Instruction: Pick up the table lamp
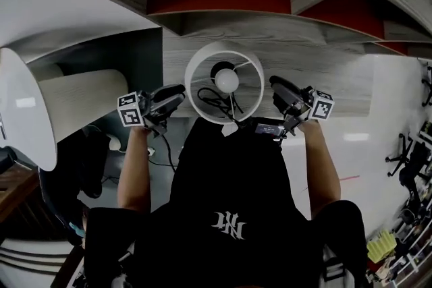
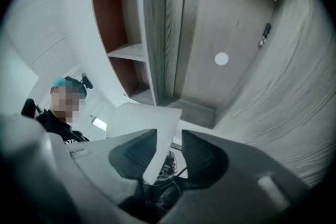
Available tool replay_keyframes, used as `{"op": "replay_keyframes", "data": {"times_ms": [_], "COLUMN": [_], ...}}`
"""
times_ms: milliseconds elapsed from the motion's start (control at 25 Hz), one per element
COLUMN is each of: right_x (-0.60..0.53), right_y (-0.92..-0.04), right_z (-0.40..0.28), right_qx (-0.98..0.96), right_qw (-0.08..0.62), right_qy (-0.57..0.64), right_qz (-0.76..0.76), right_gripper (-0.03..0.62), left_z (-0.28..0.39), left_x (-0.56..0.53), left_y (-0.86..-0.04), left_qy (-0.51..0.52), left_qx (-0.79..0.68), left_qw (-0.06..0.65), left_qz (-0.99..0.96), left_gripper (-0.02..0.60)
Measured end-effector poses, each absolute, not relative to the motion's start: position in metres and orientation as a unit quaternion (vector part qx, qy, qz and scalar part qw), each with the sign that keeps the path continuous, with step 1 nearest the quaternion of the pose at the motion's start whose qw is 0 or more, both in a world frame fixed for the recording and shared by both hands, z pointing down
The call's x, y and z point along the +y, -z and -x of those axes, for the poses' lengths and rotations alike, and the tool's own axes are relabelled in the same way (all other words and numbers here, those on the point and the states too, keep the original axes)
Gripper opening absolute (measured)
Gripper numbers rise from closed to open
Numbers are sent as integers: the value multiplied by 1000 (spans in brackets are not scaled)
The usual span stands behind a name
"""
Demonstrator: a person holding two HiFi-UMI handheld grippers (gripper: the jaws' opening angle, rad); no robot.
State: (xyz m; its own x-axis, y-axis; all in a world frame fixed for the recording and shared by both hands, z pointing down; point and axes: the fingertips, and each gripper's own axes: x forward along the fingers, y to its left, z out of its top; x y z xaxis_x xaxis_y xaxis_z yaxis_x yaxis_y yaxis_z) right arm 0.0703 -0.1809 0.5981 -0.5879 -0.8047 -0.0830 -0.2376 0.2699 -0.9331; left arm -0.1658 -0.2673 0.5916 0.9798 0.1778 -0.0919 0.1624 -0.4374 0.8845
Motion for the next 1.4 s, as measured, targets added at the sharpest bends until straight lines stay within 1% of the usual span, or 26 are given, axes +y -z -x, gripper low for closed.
{"op": "replay_keyframes", "data": {"times_ms": [120, 280, 440, 680, 840, 920, 1040, 1400], "right_x": [-184, -185, -187, -185, -187, -188, -190, -187], "right_y": [-602, -601, -601, -605, -599, -598, -598, -593], "right_z": [-67, -60, -56, -47, -41, -41, -44, -36], "right_qx": [735, 732, 728, 719, 702, 697, 700, 706], "right_qw": [310, 327, 342, 369, 410, 419, 414, 421], "right_qy": [499, 506, 511, 525, 536, 536, 529, 534], "right_qz": [339, 319, 304, 266, 230, 228, 241, 196], "right_gripper": [147, 147, 155, 158, 164, 166, 166, 164], "left_z": [166, 168, 166, 158, 155, 153, 150, 145], "left_x": [-271, -279, -277, -265, -263, -262, -261, -258], "left_y": [-588, -581, -583, -582, -582, -583, -581, -582], "left_qy": [22, 72, 71, 58, 66, 70, 75, 81], "left_qx": [131, 149, 155, 185, 197, 200, 206, 215], "left_qw": [553, 586, 598, 605, 615, 619, 624, 635], "left_qz": [-823, -793, -783, -772, -761, -756, -751, -737], "left_gripper": [164, 200, 230, 256, 262, 262, 262, 258]}}
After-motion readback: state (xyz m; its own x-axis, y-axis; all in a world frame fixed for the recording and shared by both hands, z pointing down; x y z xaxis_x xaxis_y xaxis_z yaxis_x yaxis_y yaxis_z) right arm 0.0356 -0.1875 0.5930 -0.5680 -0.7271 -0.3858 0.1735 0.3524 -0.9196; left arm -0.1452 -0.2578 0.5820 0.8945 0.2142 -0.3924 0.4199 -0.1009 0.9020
